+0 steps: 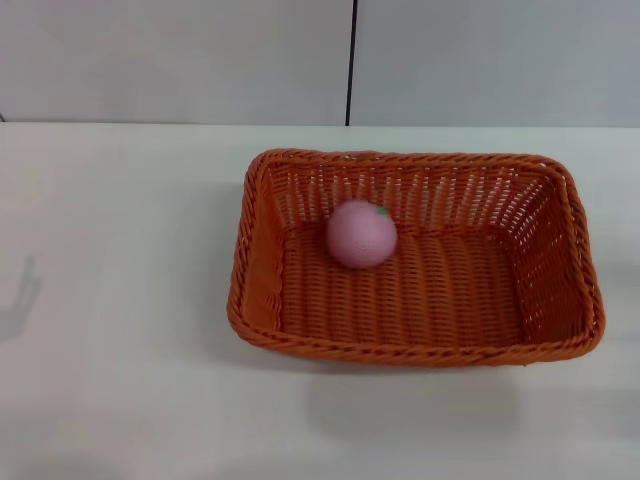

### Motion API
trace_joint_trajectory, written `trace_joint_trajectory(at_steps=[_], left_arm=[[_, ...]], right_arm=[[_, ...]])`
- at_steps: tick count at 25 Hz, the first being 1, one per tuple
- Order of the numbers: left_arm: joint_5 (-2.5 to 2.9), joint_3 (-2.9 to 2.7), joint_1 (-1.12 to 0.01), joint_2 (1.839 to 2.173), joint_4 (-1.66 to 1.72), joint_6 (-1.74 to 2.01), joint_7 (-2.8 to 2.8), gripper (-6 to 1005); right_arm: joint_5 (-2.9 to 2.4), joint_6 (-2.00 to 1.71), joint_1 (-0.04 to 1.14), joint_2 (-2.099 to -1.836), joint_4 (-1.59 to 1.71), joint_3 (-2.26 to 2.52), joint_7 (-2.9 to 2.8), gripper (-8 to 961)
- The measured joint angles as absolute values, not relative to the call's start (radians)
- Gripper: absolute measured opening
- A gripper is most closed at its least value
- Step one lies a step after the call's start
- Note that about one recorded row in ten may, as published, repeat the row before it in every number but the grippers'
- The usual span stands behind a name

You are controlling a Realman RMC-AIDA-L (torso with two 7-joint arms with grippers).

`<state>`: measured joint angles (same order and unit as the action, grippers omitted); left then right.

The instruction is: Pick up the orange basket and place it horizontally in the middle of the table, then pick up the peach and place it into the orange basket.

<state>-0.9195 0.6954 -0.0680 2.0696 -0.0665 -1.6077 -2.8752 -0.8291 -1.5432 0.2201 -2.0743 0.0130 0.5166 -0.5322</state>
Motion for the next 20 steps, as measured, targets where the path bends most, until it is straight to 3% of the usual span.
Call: trace_joint_trajectory(at_steps=[5, 20], left_arm=[[-0.92, 0.72, -0.06, 2.071, -0.068, -1.621, -2.876, 814], [-0.92, 0.721, -0.049, 2.071, -0.075, -1.622, -2.871, 814]], right_arm=[[-0.829, -1.536, 0.216, -2.077, 0.013, 0.511, -0.499, 744], [-0.837, -1.566, 0.234, -2.08, -0.019, 0.514, -0.467, 745]])
